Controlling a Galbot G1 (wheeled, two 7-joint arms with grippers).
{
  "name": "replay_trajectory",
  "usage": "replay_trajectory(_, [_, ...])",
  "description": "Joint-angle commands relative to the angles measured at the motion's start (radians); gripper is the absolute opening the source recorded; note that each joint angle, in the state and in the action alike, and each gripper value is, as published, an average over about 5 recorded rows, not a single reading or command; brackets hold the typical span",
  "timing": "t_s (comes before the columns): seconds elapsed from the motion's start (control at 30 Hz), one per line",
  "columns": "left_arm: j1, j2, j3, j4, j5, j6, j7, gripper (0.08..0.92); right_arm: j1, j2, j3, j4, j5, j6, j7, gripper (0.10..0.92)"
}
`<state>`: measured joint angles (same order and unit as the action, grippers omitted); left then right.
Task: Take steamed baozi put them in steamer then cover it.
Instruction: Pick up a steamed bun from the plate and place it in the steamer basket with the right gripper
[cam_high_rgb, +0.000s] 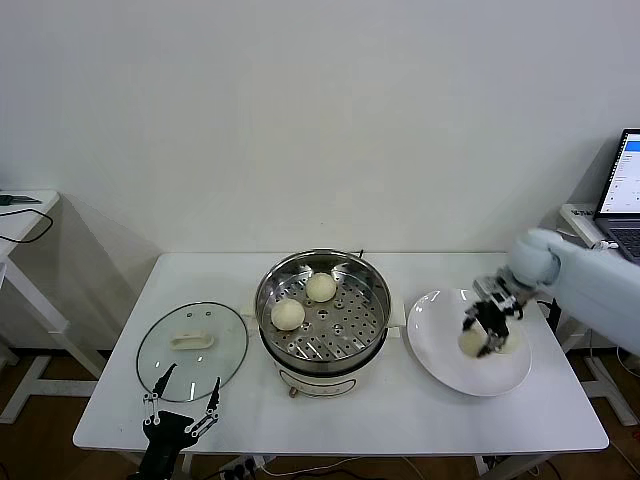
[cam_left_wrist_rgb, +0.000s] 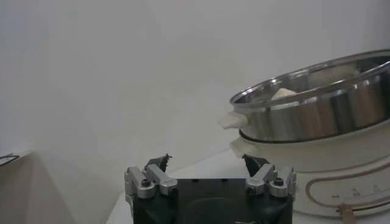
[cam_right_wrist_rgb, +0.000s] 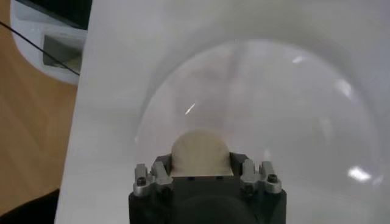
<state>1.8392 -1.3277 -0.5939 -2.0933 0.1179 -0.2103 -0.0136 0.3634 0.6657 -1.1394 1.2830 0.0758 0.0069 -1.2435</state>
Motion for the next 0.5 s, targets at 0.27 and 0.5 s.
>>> replay_trajectory(0.27, [0.001, 0.003, 0.002, -0.006, -0.002, -0.005, -0.001, 0.823, 0.413, 0.326, -0.12, 0.187, -0.052, 0.397, 0.002, 0.644])
replay_trajectory(0.5, [0.002, 0.005, 0.002, -0.005, -0.005, -0.005, -0.001, 0.823, 0.391, 0.436, -0.143, 0.261, -0.138, 0.538, 0.05, 0.645])
